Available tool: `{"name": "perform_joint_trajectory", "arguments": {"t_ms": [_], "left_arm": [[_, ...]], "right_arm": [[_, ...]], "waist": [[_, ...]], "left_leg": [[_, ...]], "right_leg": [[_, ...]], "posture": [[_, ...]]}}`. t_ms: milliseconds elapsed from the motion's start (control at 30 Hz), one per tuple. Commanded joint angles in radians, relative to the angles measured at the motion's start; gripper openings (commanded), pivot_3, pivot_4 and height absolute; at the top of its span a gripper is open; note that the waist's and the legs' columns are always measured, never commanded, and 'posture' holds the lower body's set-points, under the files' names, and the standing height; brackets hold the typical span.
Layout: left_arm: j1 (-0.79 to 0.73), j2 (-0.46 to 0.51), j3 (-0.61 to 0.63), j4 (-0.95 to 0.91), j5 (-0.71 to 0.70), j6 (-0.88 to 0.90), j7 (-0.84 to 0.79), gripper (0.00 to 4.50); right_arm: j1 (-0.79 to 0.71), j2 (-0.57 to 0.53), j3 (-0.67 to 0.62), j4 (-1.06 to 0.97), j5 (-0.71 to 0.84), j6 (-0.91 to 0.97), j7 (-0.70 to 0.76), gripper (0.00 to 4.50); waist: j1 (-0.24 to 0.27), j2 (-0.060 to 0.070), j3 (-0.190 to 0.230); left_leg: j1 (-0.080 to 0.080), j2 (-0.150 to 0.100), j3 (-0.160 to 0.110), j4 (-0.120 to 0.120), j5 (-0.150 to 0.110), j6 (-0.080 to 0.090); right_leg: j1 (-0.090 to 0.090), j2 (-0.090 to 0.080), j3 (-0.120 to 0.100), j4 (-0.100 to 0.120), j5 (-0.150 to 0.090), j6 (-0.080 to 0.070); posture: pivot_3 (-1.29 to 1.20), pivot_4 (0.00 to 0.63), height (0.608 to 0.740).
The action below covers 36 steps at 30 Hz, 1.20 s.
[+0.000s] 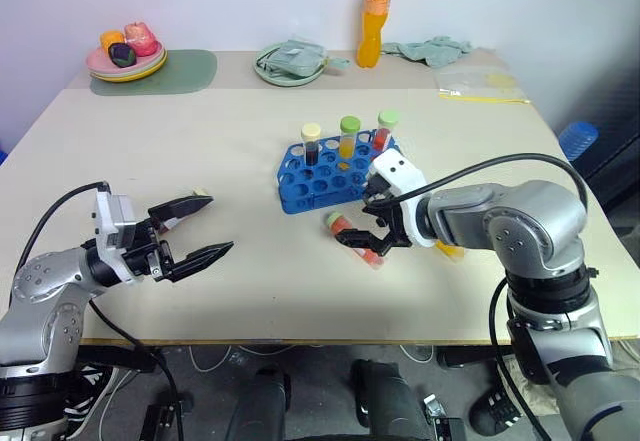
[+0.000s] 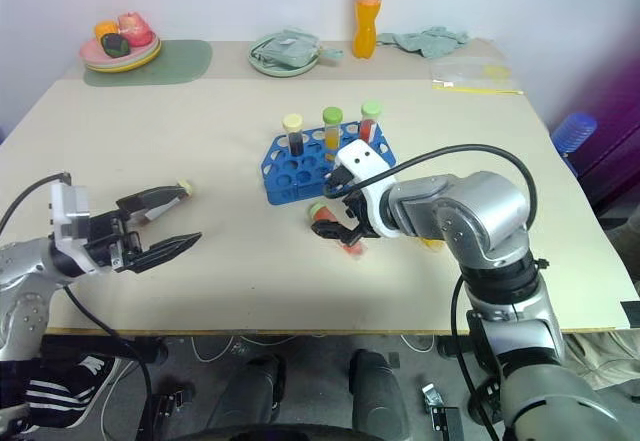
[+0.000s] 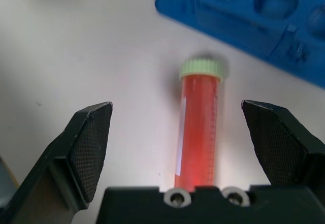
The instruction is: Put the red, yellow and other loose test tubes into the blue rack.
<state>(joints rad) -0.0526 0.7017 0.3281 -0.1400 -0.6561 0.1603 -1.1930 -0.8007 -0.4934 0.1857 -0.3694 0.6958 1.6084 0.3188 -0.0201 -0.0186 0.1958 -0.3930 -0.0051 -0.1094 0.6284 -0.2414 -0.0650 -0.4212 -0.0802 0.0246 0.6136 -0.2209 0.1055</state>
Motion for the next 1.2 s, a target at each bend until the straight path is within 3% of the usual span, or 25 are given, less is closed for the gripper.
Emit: {"name": "perform_joint_trajectory", "arguments": {"t_ms": [33, 233, 700, 967, 1200], "left_arm": [[-0.006, 0.008, 0.02, -0.039, -0.007, -0.018, 0.005, 4.49], [0.034, -0.012, 0.027, -0.087, -0.012, -0.02, 0.032, 4.49], [0.047, -0.015, 0.02, -0.063, 0.0, -0.062, 0.008, 4.49], [0.047, -0.035, 0.004, -0.057, 0.014, -0.088, 0.016, 4.49], [0.071, -0.035, 0.018, -0.068, 0.012, -0.096, 0.016, 4.49]], "right_arm": [[-0.059, -0.009, 0.032, 0.038, 0.065, 0.006, -0.071, 4.5], [-0.074, 0.004, 0.021, 0.149, 0.152, 0.006, -0.247, 4.5], [-0.15, -0.056, 0.103, 0.362, 0.7, 0.006, -0.679, 4.5], [-0.132, -0.008, 0.107, 0.418, 0.803, 0.006, -0.887, 4.5], [-0.134, 0.036, 0.101, 0.437, 0.81, 0.006, -0.966, 4.5]], "waist": [[-0.001, 0.0, 0.0], [-0.001, 0.0, 0.0], [-0.001, 0.0, 0.0], [-0.002, 0.0, 0.0], [-0.003, 0.0, 0.0]], "left_leg": [[0.0, 0.0, 0.0, 0.0, 0.0, 0.0], [0.0, 0.0, 0.0, 0.0, 0.0, 0.0], [-0.001, 0.0, 0.0, -0.001, 0.0, 0.0], [-0.001, 0.0, 0.0, -0.001, 0.0, 0.0], [-0.001, 0.001, 0.0, -0.001, 0.0, 0.0]], "right_leg": [[0.0, 0.0, 0.0, 0.0, 0.0, 0.0], [-0.001, 0.0, 0.0, 0.0, 0.0, 0.0], [-0.001, 0.0, 0.0, 0.0, 0.0, 0.0], [-0.001, 0.001, 0.0, 0.0, 0.0, 0.0], [-0.002, 0.001, 0.0, 0.0, 0.0, 0.0]], "posture": [[0.0, 0.15, 0.74], [0.0, 0.15, 0.74], [0.0, 0.15, 0.74], [0.0, 0.15, 0.74], [0.0, 0.15, 0.74]]}}
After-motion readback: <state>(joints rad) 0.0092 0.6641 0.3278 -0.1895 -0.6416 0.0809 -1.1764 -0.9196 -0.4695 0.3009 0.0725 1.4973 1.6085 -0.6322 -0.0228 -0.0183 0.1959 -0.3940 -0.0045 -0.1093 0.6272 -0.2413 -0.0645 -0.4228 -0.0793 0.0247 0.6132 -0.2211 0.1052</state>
